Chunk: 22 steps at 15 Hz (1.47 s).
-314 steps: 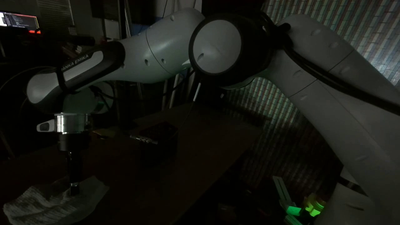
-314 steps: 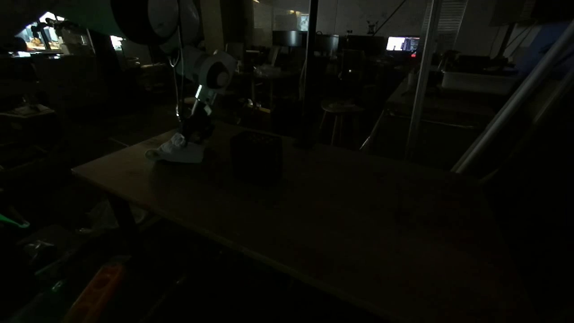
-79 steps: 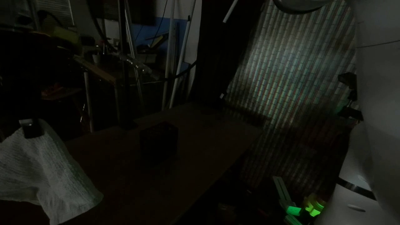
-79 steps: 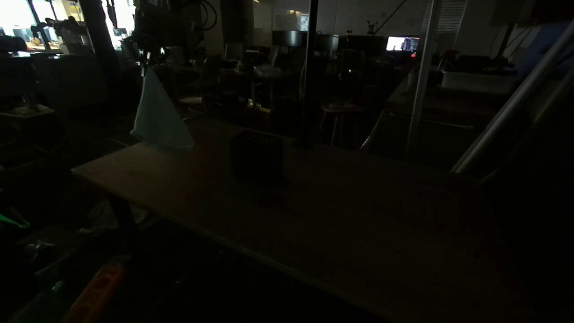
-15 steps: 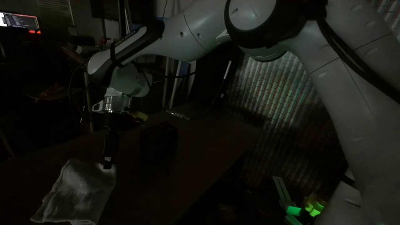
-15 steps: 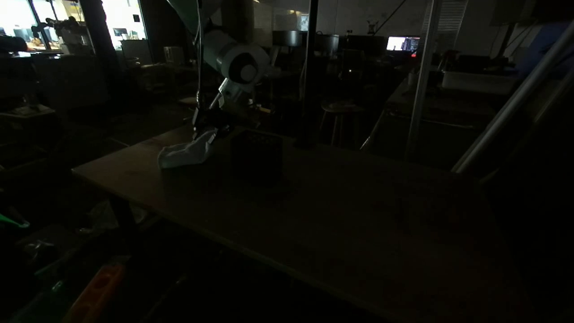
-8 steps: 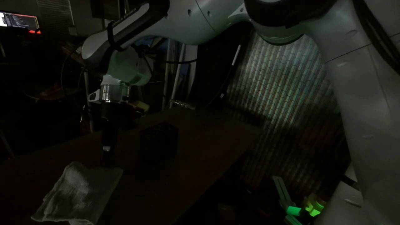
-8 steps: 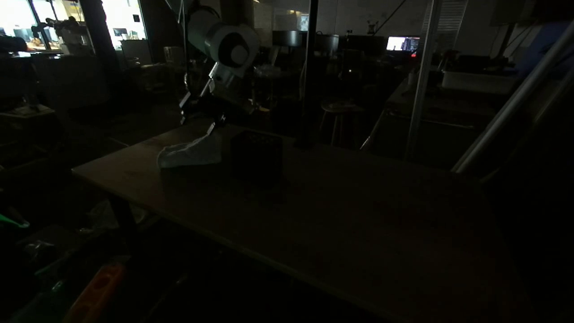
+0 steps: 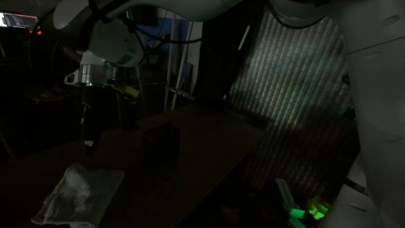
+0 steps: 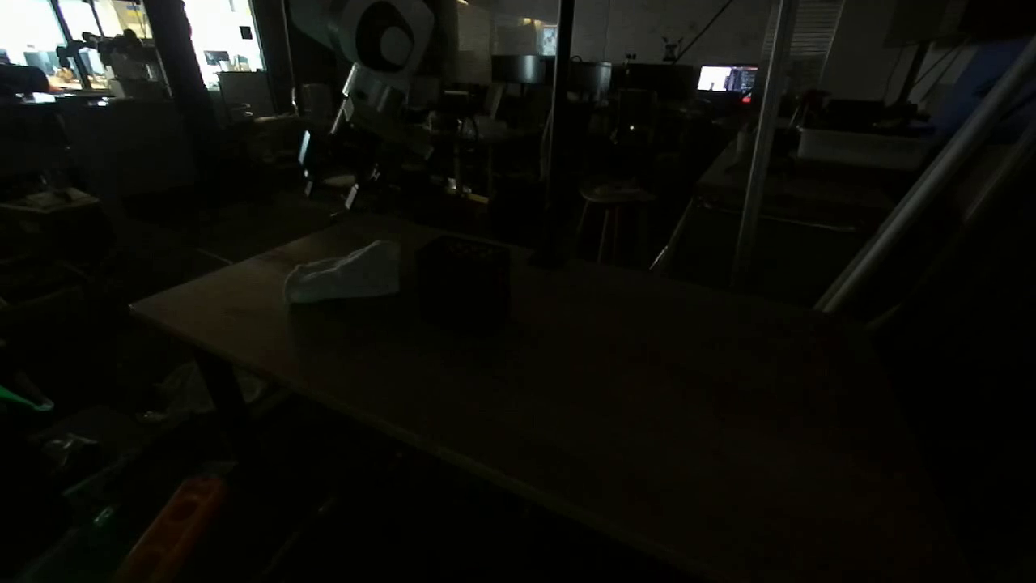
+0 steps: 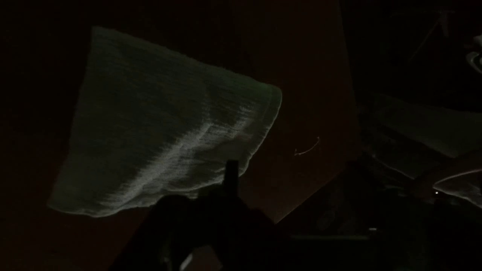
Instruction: Put the towel in the box then remove the towel and fold it.
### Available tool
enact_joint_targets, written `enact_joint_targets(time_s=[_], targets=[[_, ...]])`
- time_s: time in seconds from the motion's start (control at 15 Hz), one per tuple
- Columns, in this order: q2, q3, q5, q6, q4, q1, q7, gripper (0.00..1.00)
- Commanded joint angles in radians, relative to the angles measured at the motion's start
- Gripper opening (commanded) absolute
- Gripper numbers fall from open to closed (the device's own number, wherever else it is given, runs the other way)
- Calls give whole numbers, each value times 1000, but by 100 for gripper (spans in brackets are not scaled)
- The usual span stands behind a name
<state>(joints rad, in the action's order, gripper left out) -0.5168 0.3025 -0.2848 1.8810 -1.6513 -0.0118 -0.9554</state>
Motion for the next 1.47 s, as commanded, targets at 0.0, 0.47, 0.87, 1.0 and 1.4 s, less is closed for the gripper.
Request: enact_joint_targets(time_s=[0.0, 0.47, 0.87, 1.0, 1.4], targets=[[-19, -9, 6, 11, 46, -70, 26, 42], [-104, -34, 100, 95, 111, -153, 62, 0], [-125, -125, 389, 222, 94, -245, 293, 0], [-130, -133, 470, 223, 96, -280, 386, 0], [-137, -109, 554, 174, 97, -338, 578, 0]])
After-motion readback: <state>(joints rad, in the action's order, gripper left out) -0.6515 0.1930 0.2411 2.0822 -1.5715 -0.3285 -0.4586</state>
